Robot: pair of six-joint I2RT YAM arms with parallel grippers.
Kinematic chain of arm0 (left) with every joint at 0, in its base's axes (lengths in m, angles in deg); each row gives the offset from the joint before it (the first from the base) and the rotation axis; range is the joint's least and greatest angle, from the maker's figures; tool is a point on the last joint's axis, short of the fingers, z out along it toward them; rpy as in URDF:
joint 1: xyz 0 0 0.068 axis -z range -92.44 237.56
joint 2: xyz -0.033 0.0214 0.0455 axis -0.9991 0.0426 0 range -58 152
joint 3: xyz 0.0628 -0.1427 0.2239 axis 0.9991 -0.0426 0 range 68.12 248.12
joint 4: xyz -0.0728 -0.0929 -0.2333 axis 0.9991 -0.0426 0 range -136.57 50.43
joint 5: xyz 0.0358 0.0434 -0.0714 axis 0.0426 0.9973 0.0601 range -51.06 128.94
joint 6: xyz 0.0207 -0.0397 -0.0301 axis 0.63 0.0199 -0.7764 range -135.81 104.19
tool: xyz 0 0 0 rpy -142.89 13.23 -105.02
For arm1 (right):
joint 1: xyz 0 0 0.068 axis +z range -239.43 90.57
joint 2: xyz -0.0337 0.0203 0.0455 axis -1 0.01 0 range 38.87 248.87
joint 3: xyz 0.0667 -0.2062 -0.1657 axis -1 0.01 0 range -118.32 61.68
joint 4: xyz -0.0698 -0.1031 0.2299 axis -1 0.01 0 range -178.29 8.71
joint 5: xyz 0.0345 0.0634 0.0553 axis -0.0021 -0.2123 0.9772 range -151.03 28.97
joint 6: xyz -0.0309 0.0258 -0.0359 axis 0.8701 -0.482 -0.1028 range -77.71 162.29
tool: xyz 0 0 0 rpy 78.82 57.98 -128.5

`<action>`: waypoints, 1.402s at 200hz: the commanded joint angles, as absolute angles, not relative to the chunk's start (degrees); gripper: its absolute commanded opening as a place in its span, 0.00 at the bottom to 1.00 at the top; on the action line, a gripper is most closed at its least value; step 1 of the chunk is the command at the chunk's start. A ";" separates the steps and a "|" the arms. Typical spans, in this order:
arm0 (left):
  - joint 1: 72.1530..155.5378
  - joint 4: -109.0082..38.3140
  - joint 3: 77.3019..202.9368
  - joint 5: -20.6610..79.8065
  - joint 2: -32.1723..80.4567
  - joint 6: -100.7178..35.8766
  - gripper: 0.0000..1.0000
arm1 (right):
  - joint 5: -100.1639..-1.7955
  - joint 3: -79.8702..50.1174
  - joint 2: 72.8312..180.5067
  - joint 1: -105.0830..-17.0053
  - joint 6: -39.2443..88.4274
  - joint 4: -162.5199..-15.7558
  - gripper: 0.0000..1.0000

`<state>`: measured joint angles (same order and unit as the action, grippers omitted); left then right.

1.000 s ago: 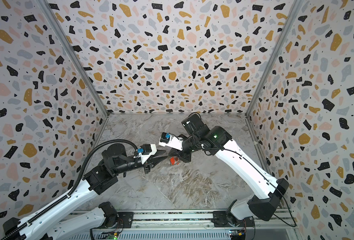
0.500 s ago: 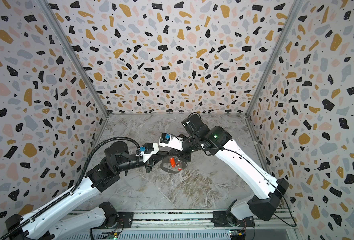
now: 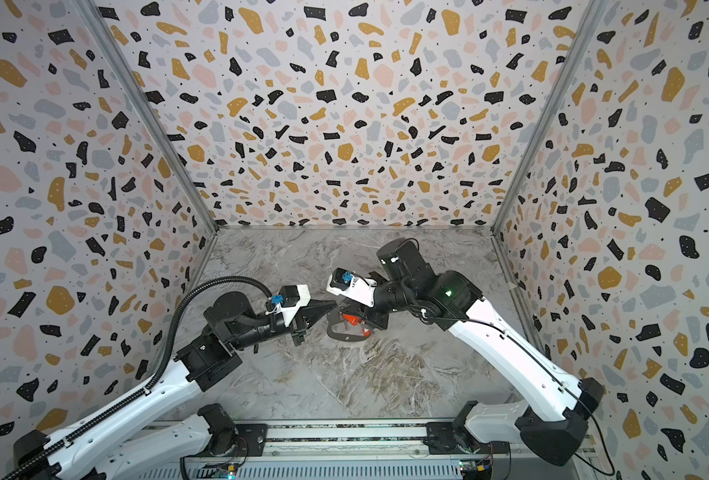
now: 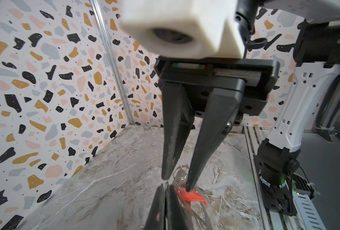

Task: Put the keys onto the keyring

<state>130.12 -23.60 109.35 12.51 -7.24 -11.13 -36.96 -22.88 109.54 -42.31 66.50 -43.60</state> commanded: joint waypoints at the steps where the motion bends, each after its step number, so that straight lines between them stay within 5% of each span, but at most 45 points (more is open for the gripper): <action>1: 130.17 -9.49 107.06 16.11 -8.82 -17.87 0.00 | -40.64 -18.61 104.65 -42.32 59.70 -53.63 0.31; 114: 130.71 8.81 98.41 21.67 -9.78 -28.19 0.00 | -37.59 7.76 96.52 -40.69 40.13 -94.17 0.34; 214: 131.50 15.59 95.83 20.06 -8.13 -30.53 0.00 | -33.35 6.44 99.61 -40.09 40.63 -97.20 0.12; 249: 131.80 17.83 95.19 19.46 -7.59 -31.13 0.00 | -32.69 5.36 102.38 -37.79 42.47 -95.48 0.12; 280: 131.81 17.87 95.01 19.28 -7.60 -31.17 0.00 | -34.78 5.50 101.65 -37.48 42.78 -95.20 0.22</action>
